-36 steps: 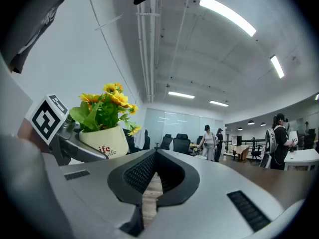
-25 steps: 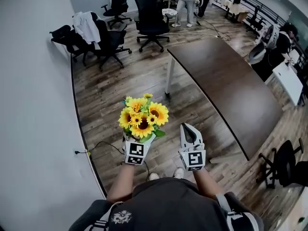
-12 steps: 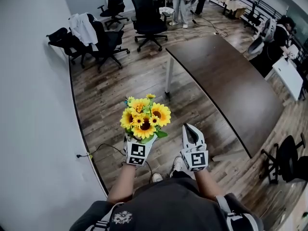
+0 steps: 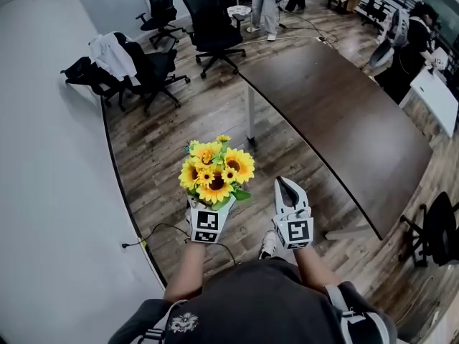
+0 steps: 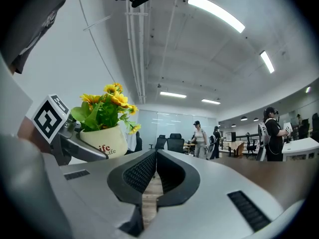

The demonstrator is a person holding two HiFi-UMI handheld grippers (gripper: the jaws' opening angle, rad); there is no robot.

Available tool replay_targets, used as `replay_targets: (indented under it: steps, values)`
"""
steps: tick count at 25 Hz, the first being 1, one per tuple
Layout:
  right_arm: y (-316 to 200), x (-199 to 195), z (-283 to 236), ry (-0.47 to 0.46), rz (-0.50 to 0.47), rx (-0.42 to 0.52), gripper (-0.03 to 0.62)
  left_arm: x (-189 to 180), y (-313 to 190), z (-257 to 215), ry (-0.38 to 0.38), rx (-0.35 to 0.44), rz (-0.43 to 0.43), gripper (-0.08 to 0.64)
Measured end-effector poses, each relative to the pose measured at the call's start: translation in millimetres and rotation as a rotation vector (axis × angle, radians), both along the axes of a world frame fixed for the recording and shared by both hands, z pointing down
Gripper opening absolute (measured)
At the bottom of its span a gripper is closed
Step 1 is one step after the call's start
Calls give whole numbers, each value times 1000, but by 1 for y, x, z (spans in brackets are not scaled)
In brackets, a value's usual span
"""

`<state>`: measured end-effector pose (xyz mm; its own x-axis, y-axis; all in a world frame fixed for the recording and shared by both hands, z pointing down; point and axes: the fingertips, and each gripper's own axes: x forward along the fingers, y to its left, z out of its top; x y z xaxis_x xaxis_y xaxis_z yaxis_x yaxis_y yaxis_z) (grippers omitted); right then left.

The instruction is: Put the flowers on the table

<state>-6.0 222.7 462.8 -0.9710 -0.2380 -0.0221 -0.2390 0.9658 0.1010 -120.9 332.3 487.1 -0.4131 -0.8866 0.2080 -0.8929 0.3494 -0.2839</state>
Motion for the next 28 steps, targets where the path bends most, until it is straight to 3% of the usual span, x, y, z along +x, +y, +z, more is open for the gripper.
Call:
replay_targets:
  steps: [8, 23, 28]
  values:
    - [-107, -44, -4, -14, -33, -23, 25, -36, -113, -13, -26, -18, -9, 545]
    - [-146, -55, 3, -61, -15, -41, 25, -45, -151, -4, -46, -46, 8, 545]
    - [-186, -51, 1, -56, 6, -45, 25, -46, -196, -3, -36, -59, 37, 545]
